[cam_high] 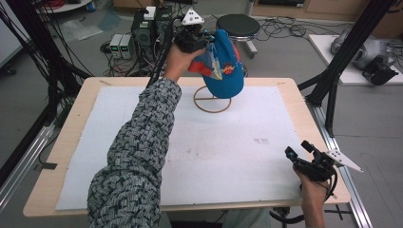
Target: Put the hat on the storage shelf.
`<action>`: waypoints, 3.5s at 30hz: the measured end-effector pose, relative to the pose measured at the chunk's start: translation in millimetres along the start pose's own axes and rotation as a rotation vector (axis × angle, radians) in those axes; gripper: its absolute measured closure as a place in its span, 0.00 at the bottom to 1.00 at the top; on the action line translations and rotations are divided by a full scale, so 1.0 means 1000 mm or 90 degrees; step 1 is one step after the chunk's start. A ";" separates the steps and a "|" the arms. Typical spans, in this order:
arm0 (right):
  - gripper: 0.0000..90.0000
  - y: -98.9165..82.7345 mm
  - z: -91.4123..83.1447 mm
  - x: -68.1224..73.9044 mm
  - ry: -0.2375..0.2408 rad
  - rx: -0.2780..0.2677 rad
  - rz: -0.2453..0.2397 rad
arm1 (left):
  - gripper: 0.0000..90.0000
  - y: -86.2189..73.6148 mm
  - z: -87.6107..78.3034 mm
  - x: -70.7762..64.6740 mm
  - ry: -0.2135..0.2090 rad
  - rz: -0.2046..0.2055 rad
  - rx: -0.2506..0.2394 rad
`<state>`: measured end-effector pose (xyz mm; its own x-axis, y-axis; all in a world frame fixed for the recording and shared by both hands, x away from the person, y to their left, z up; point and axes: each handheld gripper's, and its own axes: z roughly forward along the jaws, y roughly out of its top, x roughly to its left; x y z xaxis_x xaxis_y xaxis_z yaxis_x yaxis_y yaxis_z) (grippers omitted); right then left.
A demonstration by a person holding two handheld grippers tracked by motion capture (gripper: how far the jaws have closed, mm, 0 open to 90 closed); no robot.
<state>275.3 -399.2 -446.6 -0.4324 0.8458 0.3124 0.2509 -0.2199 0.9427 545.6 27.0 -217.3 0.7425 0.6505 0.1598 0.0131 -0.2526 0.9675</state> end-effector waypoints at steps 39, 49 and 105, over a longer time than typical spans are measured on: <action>0.07 -0.001 0.001 0.000 0.001 0.010 0.001 | 0.96 -0.035 0.011 -0.002 0.004 -0.011 -0.038; 0.07 -0.001 0.002 0.000 0.003 0.014 0.000 | 0.96 -0.032 0.014 0.004 0.006 -0.027 -0.051; 0.07 -0.002 -0.001 -0.003 -0.004 0.012 0.009 | 0.54 -0.034 0.031 0.016 -0.037 -0.064 0.017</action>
<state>275.6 -401.6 -449.2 -0.4229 0.8462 0.3243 0.2727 -0.2225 0.9360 577.4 23.4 -253.3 0.7744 0.6308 0.0490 0.1076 -0.2076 0.9723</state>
